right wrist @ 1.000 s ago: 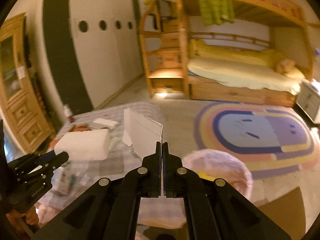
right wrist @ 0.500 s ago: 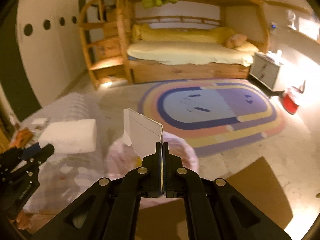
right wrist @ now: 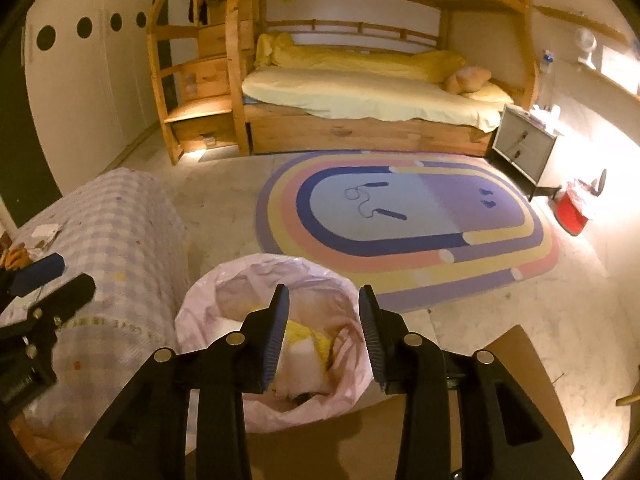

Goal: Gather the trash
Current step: 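Carry both tools over the pink bag and release the foam block and white card, then move both open tools back over the table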

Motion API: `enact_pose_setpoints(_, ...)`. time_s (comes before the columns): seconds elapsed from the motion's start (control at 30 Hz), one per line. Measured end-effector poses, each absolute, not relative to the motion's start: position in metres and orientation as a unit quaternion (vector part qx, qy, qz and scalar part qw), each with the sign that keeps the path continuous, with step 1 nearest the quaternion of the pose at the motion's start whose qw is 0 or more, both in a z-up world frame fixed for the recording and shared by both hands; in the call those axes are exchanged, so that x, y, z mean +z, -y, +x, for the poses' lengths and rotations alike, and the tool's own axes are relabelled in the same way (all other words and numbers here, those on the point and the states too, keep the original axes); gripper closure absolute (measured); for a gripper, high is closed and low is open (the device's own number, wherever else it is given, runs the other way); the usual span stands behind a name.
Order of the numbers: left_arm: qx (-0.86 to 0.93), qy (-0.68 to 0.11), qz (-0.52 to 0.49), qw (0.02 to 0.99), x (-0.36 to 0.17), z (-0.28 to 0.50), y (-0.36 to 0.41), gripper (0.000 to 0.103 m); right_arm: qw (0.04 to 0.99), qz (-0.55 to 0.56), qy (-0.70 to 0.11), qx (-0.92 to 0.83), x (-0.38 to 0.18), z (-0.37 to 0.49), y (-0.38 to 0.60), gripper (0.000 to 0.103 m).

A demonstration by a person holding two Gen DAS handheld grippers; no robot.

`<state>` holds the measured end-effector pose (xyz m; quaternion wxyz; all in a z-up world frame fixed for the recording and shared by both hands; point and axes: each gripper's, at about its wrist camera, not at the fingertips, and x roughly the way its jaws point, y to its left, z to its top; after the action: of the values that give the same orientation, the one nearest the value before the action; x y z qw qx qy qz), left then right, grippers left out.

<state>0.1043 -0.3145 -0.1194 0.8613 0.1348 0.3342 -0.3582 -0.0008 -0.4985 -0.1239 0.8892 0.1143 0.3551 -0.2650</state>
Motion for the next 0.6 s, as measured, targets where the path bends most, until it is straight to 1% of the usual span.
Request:
enact_pose_setpoints(0.27,-0.313,-0.328,0.102,0.885,-0.098,0.099,0.252,0.046,0.902,0.132,-0.341,-0.231,-0.100,-0.007,0.466,0.065)
enact_pose_setpoints(0.6,-0.263,-0.295,0.080,0.915,-0.067,0.080,0.163,0.046,0.928,0.109,-0.335,-0.120,-0.069,0.011,0.383,0.065)
